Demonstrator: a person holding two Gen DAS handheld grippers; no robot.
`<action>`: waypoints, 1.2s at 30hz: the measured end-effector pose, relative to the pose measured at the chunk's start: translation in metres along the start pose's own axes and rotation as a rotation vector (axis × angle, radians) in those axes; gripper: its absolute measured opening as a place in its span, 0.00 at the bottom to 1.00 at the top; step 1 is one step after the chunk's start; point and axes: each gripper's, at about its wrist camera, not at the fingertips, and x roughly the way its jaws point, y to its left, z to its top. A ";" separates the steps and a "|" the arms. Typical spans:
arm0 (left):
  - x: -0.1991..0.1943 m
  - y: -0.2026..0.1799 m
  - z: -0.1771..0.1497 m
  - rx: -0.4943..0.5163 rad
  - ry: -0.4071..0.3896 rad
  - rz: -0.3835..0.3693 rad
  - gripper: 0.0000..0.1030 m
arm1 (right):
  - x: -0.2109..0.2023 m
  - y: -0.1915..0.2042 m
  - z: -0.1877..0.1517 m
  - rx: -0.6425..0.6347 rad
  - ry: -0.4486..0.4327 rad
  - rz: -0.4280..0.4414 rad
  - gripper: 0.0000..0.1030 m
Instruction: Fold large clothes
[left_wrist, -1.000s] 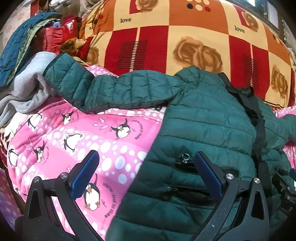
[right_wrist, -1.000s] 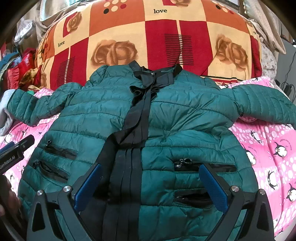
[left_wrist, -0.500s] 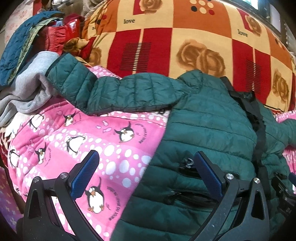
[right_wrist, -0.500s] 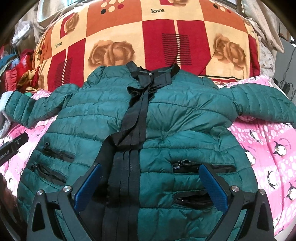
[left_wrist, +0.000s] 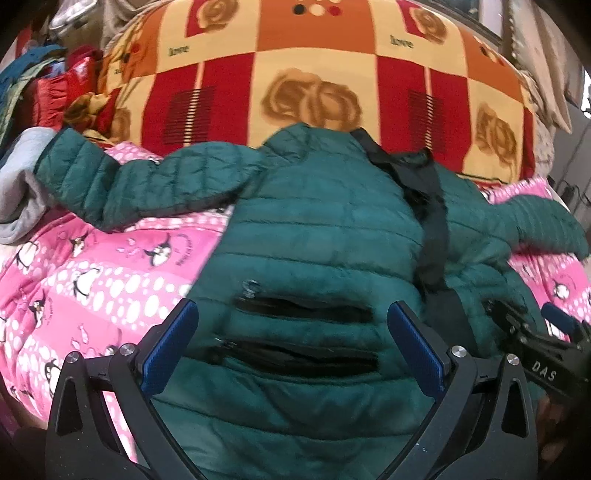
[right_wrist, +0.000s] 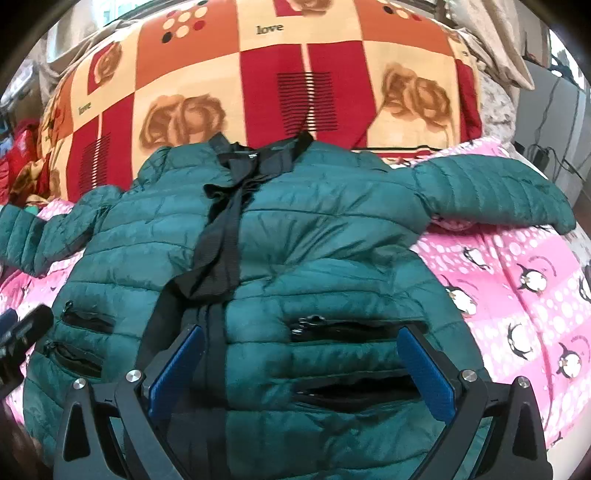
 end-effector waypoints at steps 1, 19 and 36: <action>0.000 -0.004 -0.001 0.007 0.002 -0.006 1.00 | -0.001 -0.004 -0.001 0.004 0.001 -0.006 1.00; 0.005 -0.017 -0.006 0.038 0.022 0.003 1.00 | -0.003 -0.028 -0.010 0.053 0.004 -0.027 1.00; 0.036 0.209 0.098 -0.240 -0.093 0.593 1.00 | 0.018 0.018 0.001 -0.062 0.044 0.090 1.00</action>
